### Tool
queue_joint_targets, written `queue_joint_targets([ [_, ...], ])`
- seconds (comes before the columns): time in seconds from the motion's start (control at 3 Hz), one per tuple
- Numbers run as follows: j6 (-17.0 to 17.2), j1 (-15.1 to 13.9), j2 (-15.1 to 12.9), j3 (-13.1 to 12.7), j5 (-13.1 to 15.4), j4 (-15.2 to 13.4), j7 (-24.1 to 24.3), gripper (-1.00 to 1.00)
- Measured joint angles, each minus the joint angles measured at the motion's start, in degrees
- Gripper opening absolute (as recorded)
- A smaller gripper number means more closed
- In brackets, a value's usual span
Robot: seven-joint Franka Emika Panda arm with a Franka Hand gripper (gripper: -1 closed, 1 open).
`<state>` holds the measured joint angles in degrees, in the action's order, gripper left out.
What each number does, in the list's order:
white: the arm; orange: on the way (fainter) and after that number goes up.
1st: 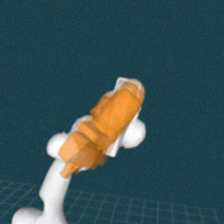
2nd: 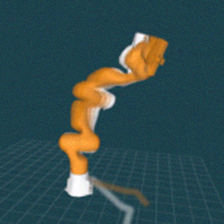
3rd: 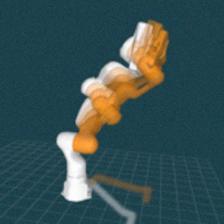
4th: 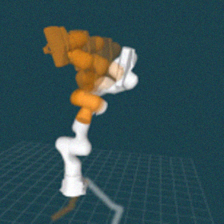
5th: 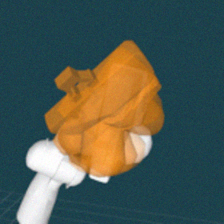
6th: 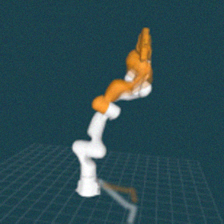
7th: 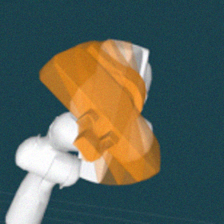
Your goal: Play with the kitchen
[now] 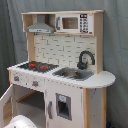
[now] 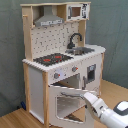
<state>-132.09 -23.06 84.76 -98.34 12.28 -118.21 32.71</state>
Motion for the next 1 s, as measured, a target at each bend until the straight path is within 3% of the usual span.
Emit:
queue_joint_targets([
  [0.33,1.4,0.0,-0.3,-2.6,-0.4,-0.2,5.7,1.0],
  [0.67,3.1,0.1,-0.5,-3.3,-1.7,-1.1,10.9,1.0],
  [1.0,3.5,0.7,-0.9,-2.5,-3.2,-4.6,15.3,1.0],
])
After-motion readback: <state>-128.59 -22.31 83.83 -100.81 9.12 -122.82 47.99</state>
